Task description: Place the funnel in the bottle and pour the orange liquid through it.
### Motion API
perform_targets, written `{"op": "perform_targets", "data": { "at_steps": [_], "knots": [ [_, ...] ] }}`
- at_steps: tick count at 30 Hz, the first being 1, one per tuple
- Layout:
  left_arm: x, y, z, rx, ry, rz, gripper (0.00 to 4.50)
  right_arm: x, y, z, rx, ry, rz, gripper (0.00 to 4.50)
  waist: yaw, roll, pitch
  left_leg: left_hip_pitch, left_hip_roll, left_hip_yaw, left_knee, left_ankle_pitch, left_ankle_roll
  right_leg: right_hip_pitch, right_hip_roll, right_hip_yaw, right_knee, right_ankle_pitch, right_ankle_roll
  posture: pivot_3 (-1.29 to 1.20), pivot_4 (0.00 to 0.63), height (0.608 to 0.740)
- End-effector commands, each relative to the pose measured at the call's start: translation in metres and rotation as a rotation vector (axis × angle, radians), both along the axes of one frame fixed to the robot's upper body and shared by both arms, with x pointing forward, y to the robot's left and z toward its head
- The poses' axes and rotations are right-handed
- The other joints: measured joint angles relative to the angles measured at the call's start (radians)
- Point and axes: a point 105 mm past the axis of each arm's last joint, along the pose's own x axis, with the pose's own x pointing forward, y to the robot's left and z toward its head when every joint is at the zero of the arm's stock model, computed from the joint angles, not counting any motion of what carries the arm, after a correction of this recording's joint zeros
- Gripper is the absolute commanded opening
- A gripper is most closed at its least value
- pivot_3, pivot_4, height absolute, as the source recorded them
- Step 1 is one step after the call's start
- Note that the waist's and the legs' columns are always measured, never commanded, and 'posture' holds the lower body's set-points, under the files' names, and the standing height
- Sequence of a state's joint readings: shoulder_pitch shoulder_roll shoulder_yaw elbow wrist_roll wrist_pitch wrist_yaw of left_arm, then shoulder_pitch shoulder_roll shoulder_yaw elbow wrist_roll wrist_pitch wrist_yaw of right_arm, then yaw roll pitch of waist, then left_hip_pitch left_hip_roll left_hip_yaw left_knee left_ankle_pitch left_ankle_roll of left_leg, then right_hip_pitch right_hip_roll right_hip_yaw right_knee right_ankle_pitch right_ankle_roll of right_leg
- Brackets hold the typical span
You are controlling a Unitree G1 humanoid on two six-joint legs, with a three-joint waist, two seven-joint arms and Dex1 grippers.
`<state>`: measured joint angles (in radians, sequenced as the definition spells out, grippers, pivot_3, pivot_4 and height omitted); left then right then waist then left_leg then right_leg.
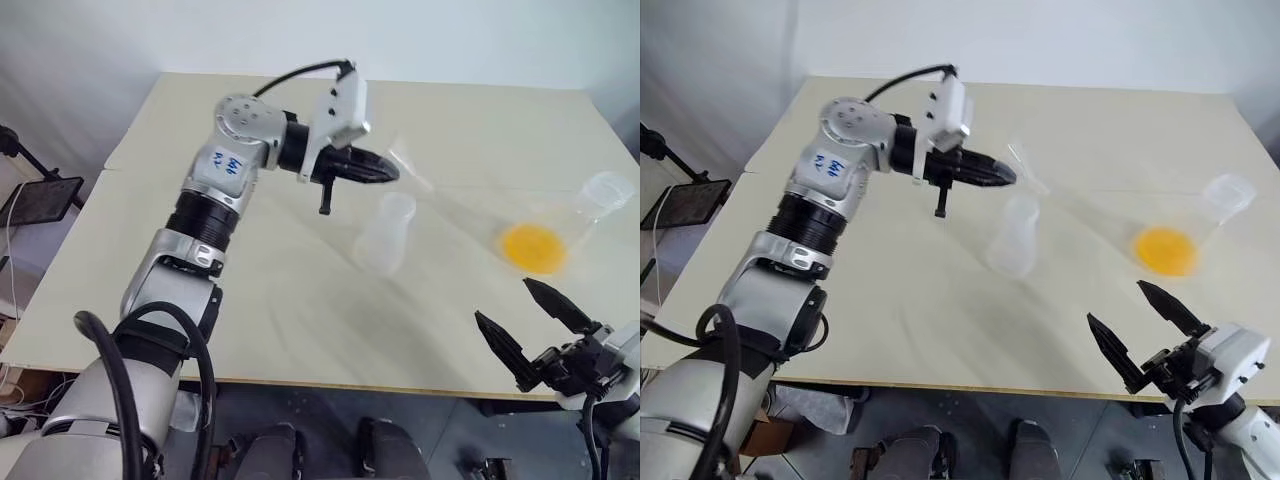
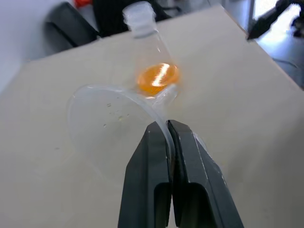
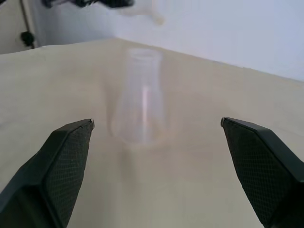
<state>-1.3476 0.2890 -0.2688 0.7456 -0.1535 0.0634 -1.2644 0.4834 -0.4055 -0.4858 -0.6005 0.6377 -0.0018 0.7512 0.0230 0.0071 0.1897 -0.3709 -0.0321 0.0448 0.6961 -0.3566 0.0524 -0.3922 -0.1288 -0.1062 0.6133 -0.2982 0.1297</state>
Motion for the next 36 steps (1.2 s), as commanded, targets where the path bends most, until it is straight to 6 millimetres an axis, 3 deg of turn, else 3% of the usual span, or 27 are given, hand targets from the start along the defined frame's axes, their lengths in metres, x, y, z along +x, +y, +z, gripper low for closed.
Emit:
{"op": "perform_targets", "data": {
  "at_steps": [1, 12, 16, 23, 30, 36],
  "knots": [
    [0.003, 0.001, 0.012, 0.082, -0.12, 0.0, 0.01, -0.007, 0.005, 0.015, -0.013, -0.073, -0.011, 4.5, 0.001, 0.0, 0.0, 0.0, 0.0, 0.0, 0.0, 0.0, 0.0, 0.0, 0.0, 0.0, -0.001, 0.0, 0.0, 0.0, 0.15, 0.74],
    [0.013, 0.013, 0.031, 0.157, -0.25, 0.048, 0.01, -0.005, 0.014, 0.014, -0.001, -0.075, -0.018, 4.5, 0.006, 0.0, 0.0, -0.001, -0.001, -0.001, 0.001, 0.0, 0.001, 0.0, -0.001, 0.0, -0.001, 0.0, 0.001, 0.0, 0.15, 0.74],
    [0.018, 0.015, 0.024, 0.233, -0.273, 0.065, 0.01, -0.002, 0.016, 0.015, -0.002, -0.074, -0.006, 4.5, 0.004, 0.0, 0.0, -0.001, -0.001, -0.001, 0.001, 0.0, 0.001, 0.0, -0.001, 0.0, 0.0, 0.0, 0.001, 0.0, 0.15, 0.74],
    [0.02, 0.002, 0.011, 0.301, -0.317, 0.046, 0.01, 0.003, 0.019, 0.019, -0.002, -0.083, 0.003, 4.5, 0.011, 0.0, 0.0, -0.002, -0.001, -0.001, 0.001, 0.0, 0.002, 0.0, -0.001, 0.0, -0.001, 0.001, 0.001, 0.0, 0.15, 0.74],
    [0.013, -0.009, 0.013, 0.316, -0.334, -0.012, 0.01, 0.006, 0.021, 0.019, 0.003, -0.082, 0.007, 4.5, 0.009, 0.0, 0.0, -0.002, -0.001, -0.001, 0.001, 0.001, 0.003, 0.0, -0.001, 0.0, -0.001, 0.001, 0.001, 0.0, 0.15, 0.74],
    [0.002, -0.018, 0.012, 0.308, -0.309, -0.091, 1.58, 0.009, 0.023, 0.018, 0.006, -0.08, 0.013, 4.5, 0.008, 0.0, 0.0, -0.002, -0.001, -0.001, 0.001, 0.001, 0.003, 0.0, -0.001, 0.0, -0.001, 0.001, 0.001, 0.0, 0.15, 0.74]
  ]
}}
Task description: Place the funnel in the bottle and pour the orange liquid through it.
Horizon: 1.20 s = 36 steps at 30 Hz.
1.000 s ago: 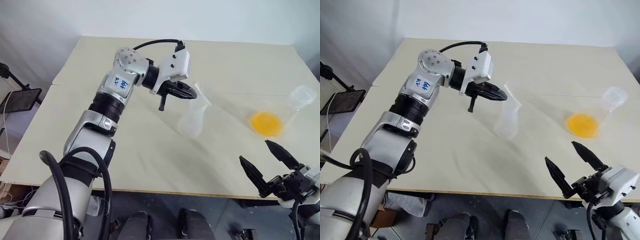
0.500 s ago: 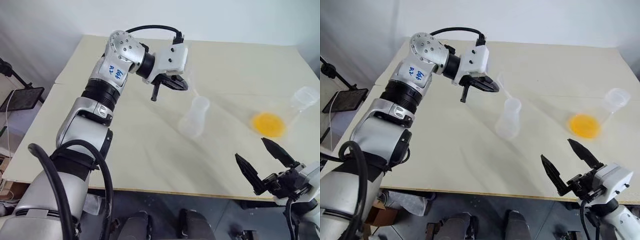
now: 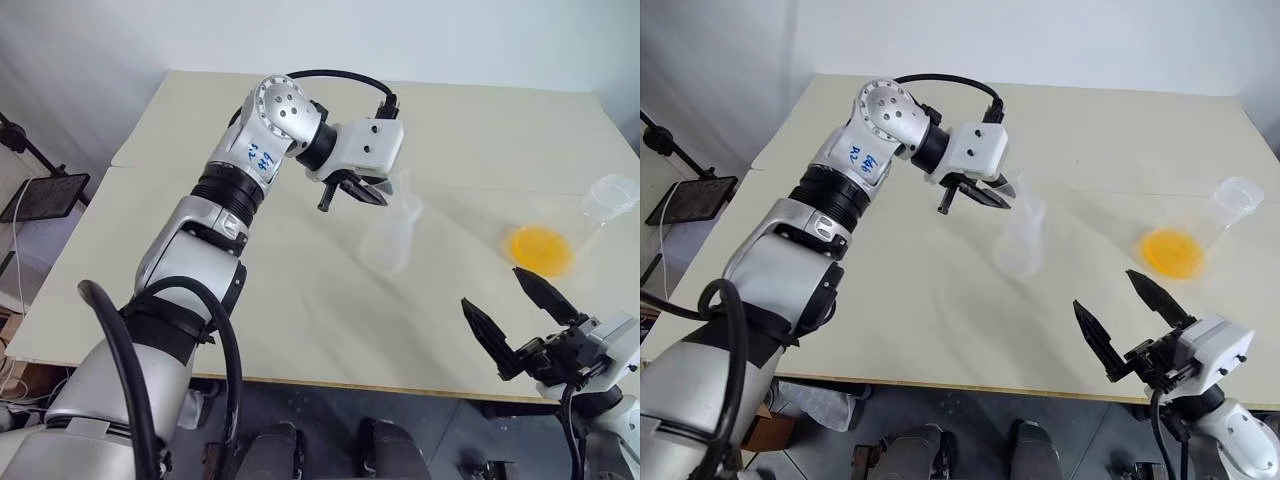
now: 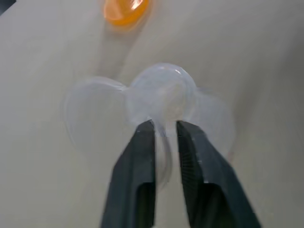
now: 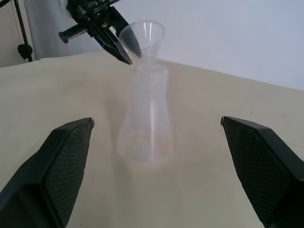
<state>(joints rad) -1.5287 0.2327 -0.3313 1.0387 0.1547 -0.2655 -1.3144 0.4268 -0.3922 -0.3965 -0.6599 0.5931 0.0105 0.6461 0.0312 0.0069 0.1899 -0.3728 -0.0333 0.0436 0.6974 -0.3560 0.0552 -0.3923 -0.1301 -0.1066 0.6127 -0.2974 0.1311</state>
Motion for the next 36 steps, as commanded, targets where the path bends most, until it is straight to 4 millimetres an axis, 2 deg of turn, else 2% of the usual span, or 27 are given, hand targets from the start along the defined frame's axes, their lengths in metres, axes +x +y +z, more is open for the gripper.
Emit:
{"op": "perform_targets", "data": {
  "at_steps": [1, 5, 9, 12, 17, 21, 23, 25, 28, 32, 33, 36],
  "knots": [
    [-0.012, -0.009, 0.02, -0.031, -0.015, -0.074, 1.91, -0.002, 0.004, 0.007, -0.018, -0.027, 0.01, 4.5, 0.0, 0.0, 0.0, 0.0, 0.0, 0.0, 0.0, 0.0, 0.0, 0.0, 0.0, 0.0, 0.0, 0.0, 0.0, 0.0, 0.15, 0.74],
    [-0.015, -0.006, 0.027, -0.123, 0.061, -0.08, 3.24, -0.003, 0.002, 0.006, -0.017, -0.021, -0.002, 4.5, -0.002, 0.0, 0.0, 0.0, 0.0, 0.0, 0.0, 0.0, 0.0, 0.0, 0.0, 0.0, 0.0, 0.0, 0.0, 0.0, 0.15, 0.74],
    [-0.015, 0.012, 0.022, -0.18, 0.148, -0.088, 4.46, -0.006, -0.003, 0.004, -0.007, -0.013, -0.036, 4.5, -0.005, 0.0, 0.0, 0.0, 0.0, 0.0, 0.0, 0.0, 0.0, 0.0, 0.0, 0.0, 0.001, 0.0, 0.0, 0.0, 0.15, 0.74],
    [-0.014, 0.038, 0.016, -0.325, 0.255, -0.08, 4.46, -0.011, -0.014, 0.003, -0.005, -0.015, -0.105, 4.5, -0.007, 0.001, 0.0, 0.001, 0.0, 0.0, 0.0, 0.0, 0.0, 0.0, 0.0, 0.0, 0.003, 0.0, 0.0, 0.0, 0.15, 0.74],
    [-0.007, 0.093, -0.009, -0.547, 0.304, 0.05, 4.46, -0.025, -0.053, 0.007, 0.031, -0.065, -0.328, 4.5, -0.01, 0.001, -0.001, 0.003, 0.001, -0.001, 0.0, 0.0, 0.0, -0.001, -0.001, 0.001, 0.007, 0.0, 0.0, 0.0, 0.15, 0.74],
    [0.0, 0.136, -0.006, -0.794, 0.257, 0.218, 4.46, -0.041, -0.078, 0.01, 0.043, -0.103, -0.481, 4.5, -0.005, 0.001, -0.001, 0.002, 0.0, -0.004, 0.001, 0.0, 0.0, -0.001, -0.002, 0.002, 0.007, 0.0, 0.0, 0.0, 0.15, 0.74],
    [-0.004, 0.16, -0.018, -0.843, 0.257, 0.312, 4.46, -0.049, -0.088, 0.006, 0.049, -0.1, -0.553, 4.5, -0.004, 0.001, -0.001, 0.002, -0.001, -0.006, 0.002, 0.0, 0.0, 0.0, -0.002, 0.003, 0.007, 0.0, 0.0, 0.0, 0.15, 0.74],
    [-0.014, 0.18, -0.037, -0.849, 0.293, 0.396, 4.46, -0.056, -0.098, 0.001, 0.066, -0.09, -0.614, 4.5, -0.009, 0.003, -0.002, 0.003, -0.001, -0.007, 0.001, 0.0, 0.0, 0.001, -0.003, 0.004, 0.008, 0.0, 0.0, 0.0, 0.15, 0.74],
    [-0.034, 0.196, -0.065, -0.829, 0.347, 0.472, 4.46, -0.064, -0.111, -0.005, 0.096, -0.086, -0.686, 4.5, -0.011, 0.004, -0.002, 0.004, -0.001, -0.006, 0.0, -0.001, -0.001, 0.0, -0.002, 0.006, 0.008, 0.0, 0.0, 0.0, 0.15, 0.74],
    [-0.059, 0.206, -0.09, -0.809, 0.403, 0.529, 4.46, -0.068, -0.121, -0.011, 0.123, -0.078, -0.736, 4.5, -0.011, 0.004, -0.002, 0.005, 0.0, -0.006, 0.0, -0.001, -0.002, 0.001, -0.002, 0.01, 0.008, -0.001, -0.001, 0.0, 0.15, 0.74],
    [-0.064, 0.207, -0.093, -0.804, 0.407, 0.54, 4.46, -0.065, -0.121, -0.012, 0.124, -0.072, -0.727, 4.5, -0.01, 0.004, -0.002, 0.005, 0.0, -0.007, 0.0, -0.001, -0.002, 0.001, -0.002, 0.01, 0.008, -0.001, -0.001, 0.0, 0.15, 0.74],
    [-0.079, 0.205, -0.092, -0.84, 0.42, 0.557, 4.46, -0.029, -0.118, 0.009, 0.135, -0.112, -0.635, 4.5, -0.014, 0.004, -0.003, 0.005, 0.0, -0.006, 0.0, -0.001, -0.003, 0.001, -0.004, 0.015, 0.007, -0.001, -0.002, 0.0, 0.15, 0.74]
  ]
}}
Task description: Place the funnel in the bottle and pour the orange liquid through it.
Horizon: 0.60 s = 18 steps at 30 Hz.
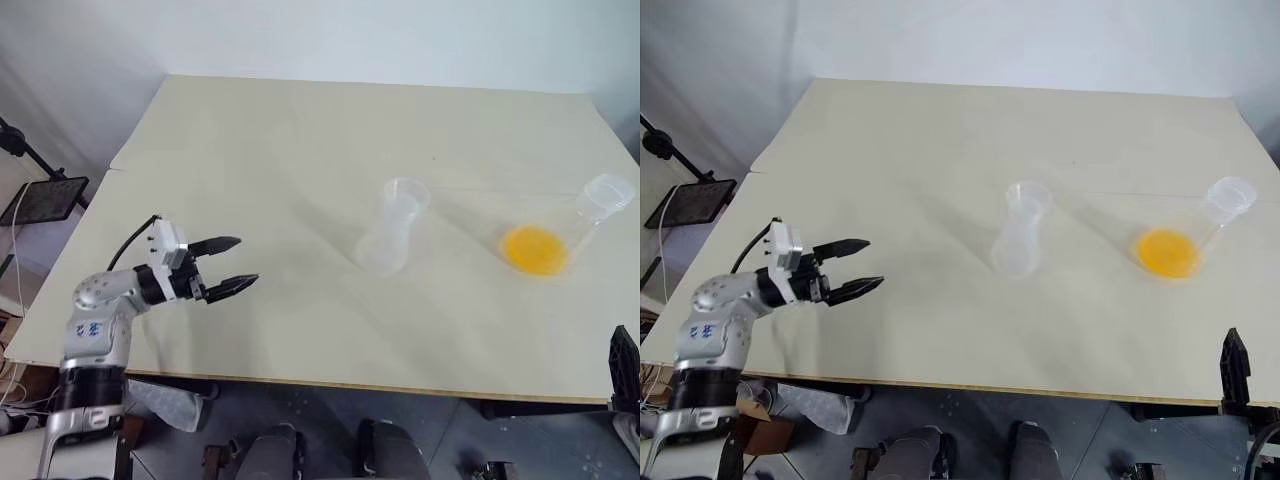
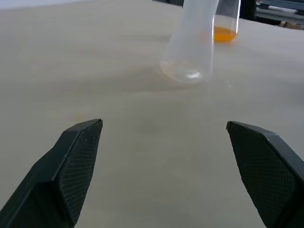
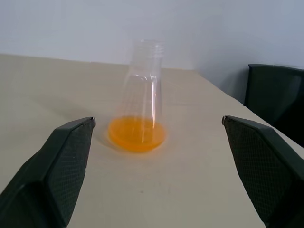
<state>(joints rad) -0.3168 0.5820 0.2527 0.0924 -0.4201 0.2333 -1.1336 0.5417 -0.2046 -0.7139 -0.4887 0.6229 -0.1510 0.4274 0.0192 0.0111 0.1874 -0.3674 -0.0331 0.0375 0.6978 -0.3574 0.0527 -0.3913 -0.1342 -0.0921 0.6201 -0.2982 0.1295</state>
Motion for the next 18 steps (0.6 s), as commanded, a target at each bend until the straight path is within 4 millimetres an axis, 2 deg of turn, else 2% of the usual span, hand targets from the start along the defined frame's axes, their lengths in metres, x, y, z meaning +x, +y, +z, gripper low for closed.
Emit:
{"op": "perform_targets", "data": {
  "at_steps": [1, 5, 8, 18],
  "knots": [
    [-0.013, -0.006, 0.022, -0.026, -0.074, -0.009, 4.46, 0.029, -0.003, 0.031, -0.03, -0.07, 0.055, 4.5, -0.006, 0.0, 0.0, 0.0, -0.001, 0.0, 0.001, 0.0, 0.0, 0.0, -0.001, 0.003, 0.0, 0.0, 0.0, 0.0, 0.15, 0.74],
    [-0.021, -0.013, 0.023, -0.034, -0.076, -0.007, 4.46, 0.06, -0.013, 0.047, -0.03, -0.061, 0.088, 4.5, -0.008, 0.001, -0.001, 0.001, 0.002, 0.0, 0.0, 0.0, -0.001, -0.001, 0.001, 0.006, 0.0, -0.001, -0.001, 0.0, 0.15, 0.74],
    [-0.028, -0.02, 0.022, -0.039, -0.065, -0.02, 4.46, 0.084, -0.031, 0.053, 0.017, -0.006, 0.044, 4.5, -0.004, 0.002, -0.001, 0.0, 0.003, 0.0, -0.002, 0.0, -0.003, -0.002, 0.002, 0.005, 0.001, -0.001, -0.003, 0.0, 0.15, 0.74],
    [-0.03, -0.03, 0.031, -0.041, -0.078, -0.032, 4.46, 0.128, -0.033, 0.064, 0.109, 0.021, 0.1, 4.5, 0.002, 0.002, -0.001, -0.001, 0.003, 0.002, 0.0, 0.0, -0.002, -0.001, 0.003, 0.005, 0.001, -0.001, -0.003, 0.0, 0.15, 0.74]
  ]
}}
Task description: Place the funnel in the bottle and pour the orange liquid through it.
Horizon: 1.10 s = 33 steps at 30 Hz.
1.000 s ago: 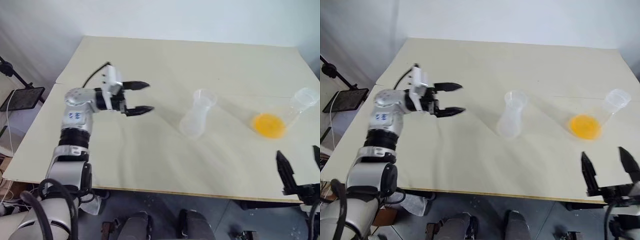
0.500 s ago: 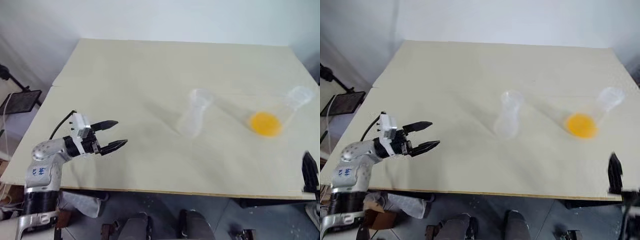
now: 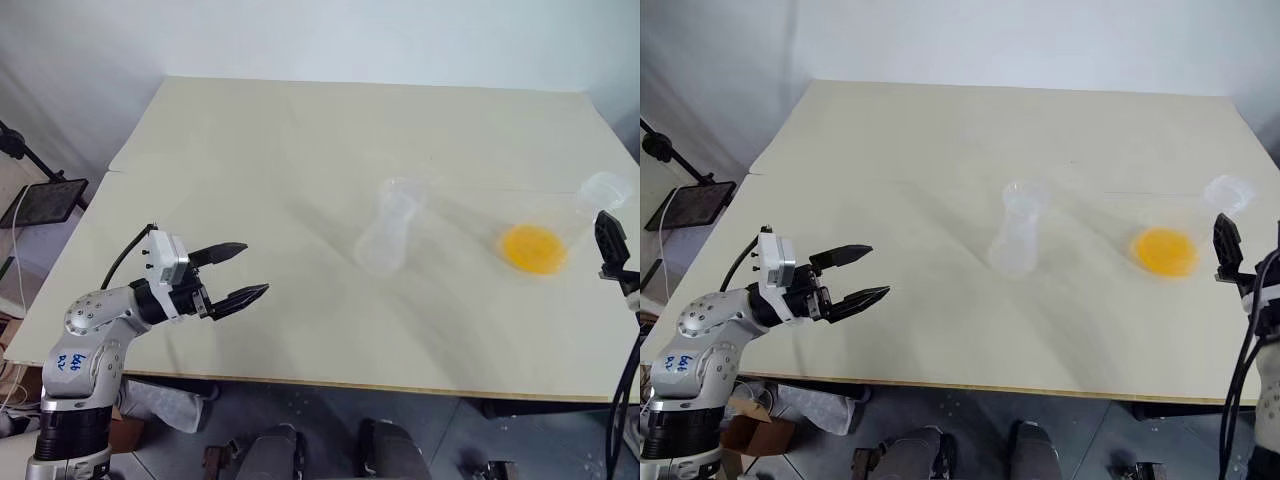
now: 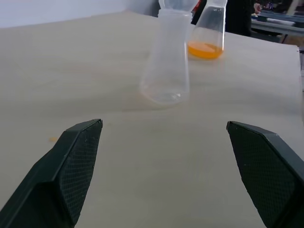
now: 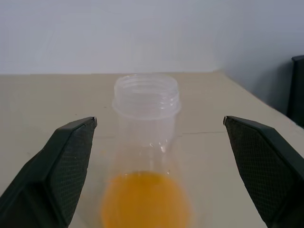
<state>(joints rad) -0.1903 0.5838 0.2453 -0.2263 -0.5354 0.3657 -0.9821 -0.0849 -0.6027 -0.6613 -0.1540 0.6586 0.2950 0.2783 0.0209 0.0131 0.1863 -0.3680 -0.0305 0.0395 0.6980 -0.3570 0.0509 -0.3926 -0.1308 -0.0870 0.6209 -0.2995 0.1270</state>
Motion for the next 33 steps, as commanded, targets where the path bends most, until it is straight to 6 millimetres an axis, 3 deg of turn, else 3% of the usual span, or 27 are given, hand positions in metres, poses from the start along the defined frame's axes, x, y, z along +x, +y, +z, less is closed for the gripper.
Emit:
{"op": "perform_targets", "data": {
  "at_steps": [1, 9, 22, 25, 30, 33],
  "knots": [
    [-0.003, -0.004, 0.013, -0.003, -0.049, -0.022, 4.46, 0.005, 0.0, 0.009, -0.006, -0.008, 0.018, 4.5, 0.001, 0.0, 0.0, 0.0, 0.0, 0.0, 0.0, 0.0, 0.0, 0.0, 0.0, 0.0, 0.0, 0.0, 0.0, 0.0, 0.15, 0.74],
    [0.002, -0.009, 0.017, 0.002, -0.07, -0.035, 4.46, 0.033, 0.004, 0.002, 0.002, 0.039, 0.045, 4.5, -0.003, 0.0, 0.0, -0.001, -0.001, 0.0, 0.0, 0.0, 0.0, 0.0, 0.001, -0.002, 0.0, 0.0, 0.0, 0.0, 0.15, 0.74],
    [-0.001, -0.015, 0.015, -0.001, -0.077, -0.045, 4.46, 0.055, 0.004, 0.011, -0.018, -0.027, 0.069, 4.5, -0.007, 0.0, 0.0, -0.001, -0.001, 0.0, 0.0, 0.0, 0.0, 0.0, 0.001, -0.003, -0.001, 0.0, 0.0, 0.0, 0.15, 0.74],
    [-0.001, -0.015, 0.016, 0.001, -0.082, -0.039, 4.5, 0.059, 0.003, 0.012, -0.023, -0.037, 0.072, 3.93, -0.009, 0.0, 0.0, -0.001, -0.001, 0.0, 0.0, 0.0, 0.0, 0.0, 0.001, -0.004, -0.001, 0.0, 0.0, 0.0, 0.15, 0.74],
    [-0.001, -0.013, 0.016, 0.005, -0.081, -0.036, 4.5, 0.06, 0.004, 0.016, -0.029, -0.06, 0.071, 2.42, -0.01, 0.001, 0.0, -0.001, -0.001, 0.0, 0.0, 0.0, 0.0, 0.0, 0.001, -0.004, -0.001, 0.0, 0.0, 0.0, 0.15, 0.74],
    [-0.002, -0.014, 0.016, 0.004, -0.081, -0.036, 4.5, 0.058, 0.013, 0.024, -0.055, -0.084, 0.094, 2.42, -0.01, 0.001, 0.001, -0.001, -0.001, 0.0, 0.0, 0.0, 0.0, 0.0, 0.001, -0.004, -0.001, 0.0, 0.0, 0.0, 0.15, 0.74]
  ]
}}
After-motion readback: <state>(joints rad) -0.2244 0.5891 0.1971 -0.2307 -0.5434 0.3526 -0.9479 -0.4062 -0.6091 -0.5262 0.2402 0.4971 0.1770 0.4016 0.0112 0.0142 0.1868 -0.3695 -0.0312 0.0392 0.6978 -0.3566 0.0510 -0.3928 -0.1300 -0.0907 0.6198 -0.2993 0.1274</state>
